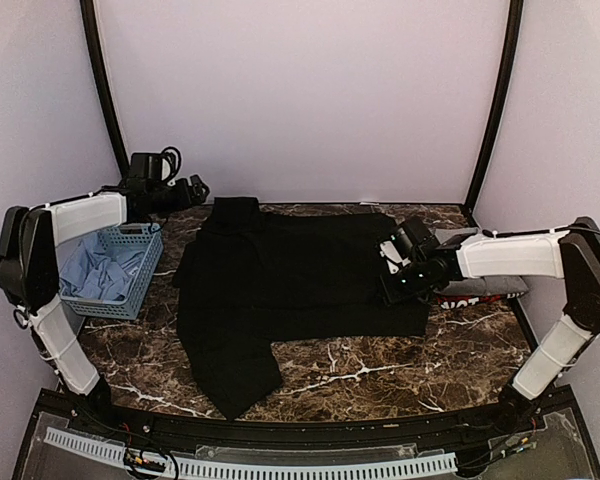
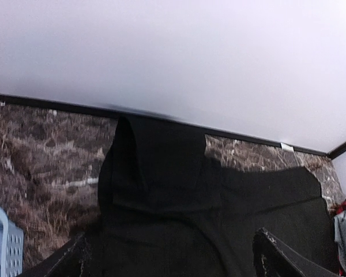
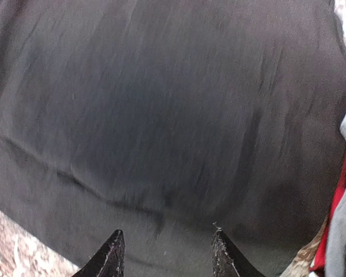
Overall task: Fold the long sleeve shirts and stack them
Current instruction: Adjust the sleeve at the center of the board, then move the flattened shirt to the center of the board.
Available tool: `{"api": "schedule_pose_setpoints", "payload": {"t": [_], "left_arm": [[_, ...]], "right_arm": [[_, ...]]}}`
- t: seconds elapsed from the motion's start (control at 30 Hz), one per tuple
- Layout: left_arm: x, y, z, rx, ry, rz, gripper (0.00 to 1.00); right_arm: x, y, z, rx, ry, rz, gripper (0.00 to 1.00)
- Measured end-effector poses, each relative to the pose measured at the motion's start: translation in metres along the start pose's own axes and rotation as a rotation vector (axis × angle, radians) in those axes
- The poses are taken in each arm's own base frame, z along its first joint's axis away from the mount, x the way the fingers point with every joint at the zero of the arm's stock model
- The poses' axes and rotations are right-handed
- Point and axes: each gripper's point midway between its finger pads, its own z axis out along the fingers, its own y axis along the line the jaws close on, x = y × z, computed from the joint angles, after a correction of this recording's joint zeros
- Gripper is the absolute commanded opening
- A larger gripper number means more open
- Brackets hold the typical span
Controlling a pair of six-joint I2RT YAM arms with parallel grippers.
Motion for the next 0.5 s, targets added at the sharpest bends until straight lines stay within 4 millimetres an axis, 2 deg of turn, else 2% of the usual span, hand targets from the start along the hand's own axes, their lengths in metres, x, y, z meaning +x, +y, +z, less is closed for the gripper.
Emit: {"api": "schedule_pose_setpoints", "payload": {"t": [0.03, 0.13, 0.27, 0.4, 0.5], "left_arm": [[0.011, 0.0, -0.009, 0.003, 0.01, -0.005, 0.94], [0.066, -0.004, -0.031, 0.018, 0.094, -0.017, 0.93], [0.156, -0.024, -0.06, 0.076, 0.249, -0.009, 0.9], [0.213, -0.043, -0.087, 0.137, 0.349, -0.001, 0.87], [0.235, -0.045, -0.096, 0.156, 0.385, -0.014, 0.85]], "right_arm": [[0.005, 0.001, -0.001, -0.007, 0.007, 0.003, 0.48], [0.015, 0.004, -0.003, -0.03, 0.018, 0.019, 0.48], [0.025, 0.006, -0.007, -0.055, 0.027, 0.037, 0.47], [0.036, 0.007, -0.006, -0.07, 0.037, 0.056, 0.48], [0.048, 0.007, -0.001, -0.072, 0.058, 0.07, 0.47]]}}
